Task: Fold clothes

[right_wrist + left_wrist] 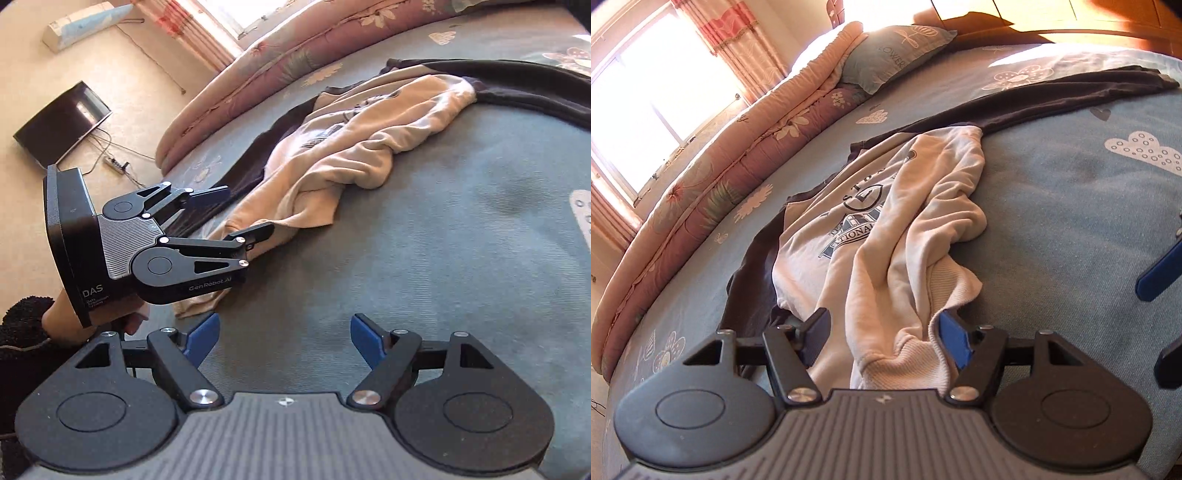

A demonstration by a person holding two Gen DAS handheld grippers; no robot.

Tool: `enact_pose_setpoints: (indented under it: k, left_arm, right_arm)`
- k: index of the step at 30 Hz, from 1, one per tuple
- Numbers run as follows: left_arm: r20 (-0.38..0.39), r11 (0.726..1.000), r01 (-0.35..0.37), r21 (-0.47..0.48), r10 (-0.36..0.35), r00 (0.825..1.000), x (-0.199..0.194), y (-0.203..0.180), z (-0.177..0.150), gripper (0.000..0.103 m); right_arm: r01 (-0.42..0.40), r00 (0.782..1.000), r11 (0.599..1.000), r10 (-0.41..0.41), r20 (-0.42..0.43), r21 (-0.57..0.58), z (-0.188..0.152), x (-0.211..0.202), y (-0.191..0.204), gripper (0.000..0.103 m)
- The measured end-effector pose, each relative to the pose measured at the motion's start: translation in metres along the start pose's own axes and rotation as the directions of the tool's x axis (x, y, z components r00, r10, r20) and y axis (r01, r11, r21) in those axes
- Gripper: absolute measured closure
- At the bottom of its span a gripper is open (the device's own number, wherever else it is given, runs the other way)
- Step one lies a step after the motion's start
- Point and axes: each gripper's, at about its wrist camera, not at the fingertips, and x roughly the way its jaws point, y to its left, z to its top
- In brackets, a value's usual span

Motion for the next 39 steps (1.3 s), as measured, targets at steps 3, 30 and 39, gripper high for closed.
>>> enact_pose_setpoints:
  k: [3, 30, 39]
  left_arm:
    - [-0.022, 0.999, -0.012, -0.041, 0.011, 1.0, 0.004, 0.015, -0.006, 0.036]
    - [0.041, 0.828, 0.225, -0.513, -0.238, 0.97, -0.048, 0.084, -0.085, 0.036]
    - [0.047, 0.775, 0.199, -0.599, -0.214, 0.976, -0.058, 0.097, -0.104, 0.035]
  right_arm:
    - [-0.134, 0.99, 0.989, 0.136, -0.03, 0.062, 0.014, 0.039, -0.005, 0.021]
    - [-0.261, 0.958, 0.805, 0.149, 0.243, 0.533, 0.035, 0.123, -0.062, 0.091]
    - [-0.182, 0.964, 0.794, 0.028, 0.264, 0.58, 0.039, 0.135, -0.055, 0.097]
